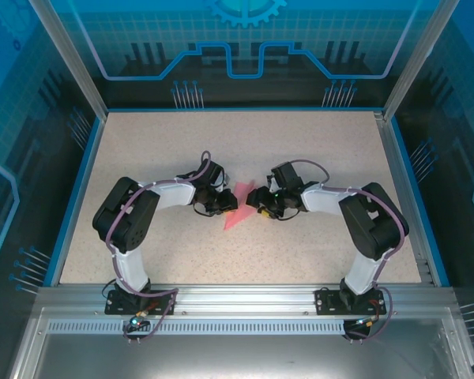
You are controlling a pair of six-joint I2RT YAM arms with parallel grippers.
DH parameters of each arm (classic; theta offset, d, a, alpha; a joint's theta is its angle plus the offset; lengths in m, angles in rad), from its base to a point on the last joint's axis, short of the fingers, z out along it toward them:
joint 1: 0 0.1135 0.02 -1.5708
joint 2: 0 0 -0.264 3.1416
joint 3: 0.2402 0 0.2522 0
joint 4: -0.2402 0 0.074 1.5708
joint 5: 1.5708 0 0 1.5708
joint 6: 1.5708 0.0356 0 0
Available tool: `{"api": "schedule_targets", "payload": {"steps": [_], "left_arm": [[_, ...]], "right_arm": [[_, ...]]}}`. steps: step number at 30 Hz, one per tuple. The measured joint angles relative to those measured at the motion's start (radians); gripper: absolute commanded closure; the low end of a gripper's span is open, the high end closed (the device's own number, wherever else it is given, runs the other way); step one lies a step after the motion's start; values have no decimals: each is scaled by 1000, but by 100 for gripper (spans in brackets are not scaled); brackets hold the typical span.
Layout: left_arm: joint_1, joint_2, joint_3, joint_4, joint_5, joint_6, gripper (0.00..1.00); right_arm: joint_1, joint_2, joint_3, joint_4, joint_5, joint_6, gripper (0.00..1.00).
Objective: Fold a paper plane with a square sheet of paper (pick it up from the middle)
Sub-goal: Fourth fold the wing at the center of the table.
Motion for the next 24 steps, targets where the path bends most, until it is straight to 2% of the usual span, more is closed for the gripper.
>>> {"api": "schedule_targets", "payload": {"steps": [9,19,24], "left_arm": [[0,0,-2,2,0,0,82],[5,-2,-15,28,22,-26,81],[9,-15,-32,46,31,-34,81]], "right_arm": [[6,41,5,77,-22,78,44],[6,103,37,170,-50,97,46],[8,135,70,186,-48,89,62]]}}
